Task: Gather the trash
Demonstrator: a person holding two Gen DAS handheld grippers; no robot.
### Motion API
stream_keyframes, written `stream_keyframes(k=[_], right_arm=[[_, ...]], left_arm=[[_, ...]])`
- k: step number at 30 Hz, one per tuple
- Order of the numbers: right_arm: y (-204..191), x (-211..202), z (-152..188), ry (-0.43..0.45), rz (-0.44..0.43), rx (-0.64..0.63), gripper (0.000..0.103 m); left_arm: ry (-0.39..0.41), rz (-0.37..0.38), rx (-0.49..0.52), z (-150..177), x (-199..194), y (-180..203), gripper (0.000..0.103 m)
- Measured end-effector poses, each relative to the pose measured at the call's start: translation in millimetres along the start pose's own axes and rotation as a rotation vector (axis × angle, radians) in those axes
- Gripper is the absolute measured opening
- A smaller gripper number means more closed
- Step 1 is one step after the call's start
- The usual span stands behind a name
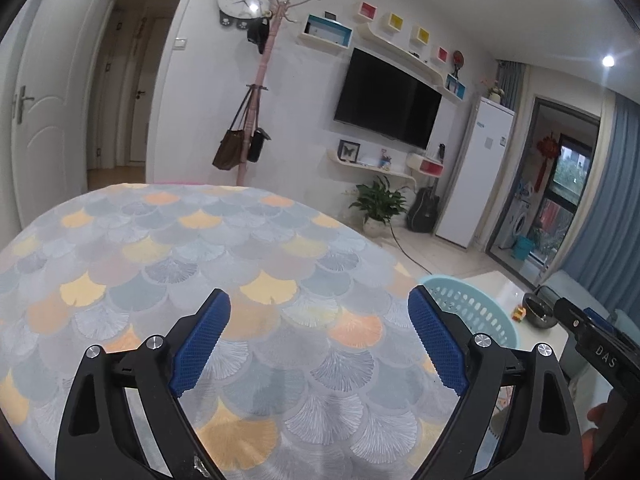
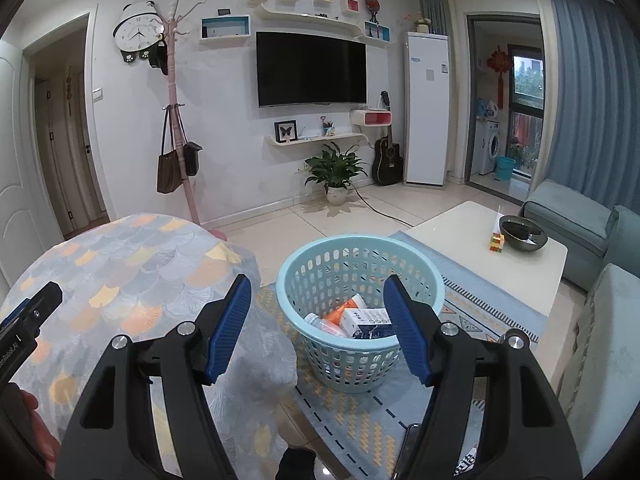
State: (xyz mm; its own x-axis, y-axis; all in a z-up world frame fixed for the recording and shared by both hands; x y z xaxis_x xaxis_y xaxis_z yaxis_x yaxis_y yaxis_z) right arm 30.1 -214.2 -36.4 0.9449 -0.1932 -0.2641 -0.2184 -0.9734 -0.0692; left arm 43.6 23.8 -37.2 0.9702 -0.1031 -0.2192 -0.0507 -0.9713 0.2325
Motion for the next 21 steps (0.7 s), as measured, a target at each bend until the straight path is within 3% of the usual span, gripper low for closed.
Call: stream_keyframes(k=[9, 21], right_arm=[[-1.7, -1.4, 1.0, -0.010, 0.002, -0.004, 0.072], [-3.2, 3.0, 4.5, -0.029, -0.002, -0.001, 0.074]], left_arm=[[0.048, -0.017, 0.062, -2.0, -7.9, 8.3, 0.094], [0.032, -0.008, 0.105, 0.3, -4.7, 14.0, 0.096]])
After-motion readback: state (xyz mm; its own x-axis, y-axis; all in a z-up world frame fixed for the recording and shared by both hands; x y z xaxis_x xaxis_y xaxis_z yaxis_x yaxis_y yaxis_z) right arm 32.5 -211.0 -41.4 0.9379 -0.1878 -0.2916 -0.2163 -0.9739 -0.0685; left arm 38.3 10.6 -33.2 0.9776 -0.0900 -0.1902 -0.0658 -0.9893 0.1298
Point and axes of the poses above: each gripper's, at about its wrist camera, not at the fingertips, and x roughly the way its jaws point, y to its right, z to its underside, the point moved 2 cm from there along x, roughly the way its jaws point, and after that the axes turned 11 degrees about y, right-handed, at the moved point
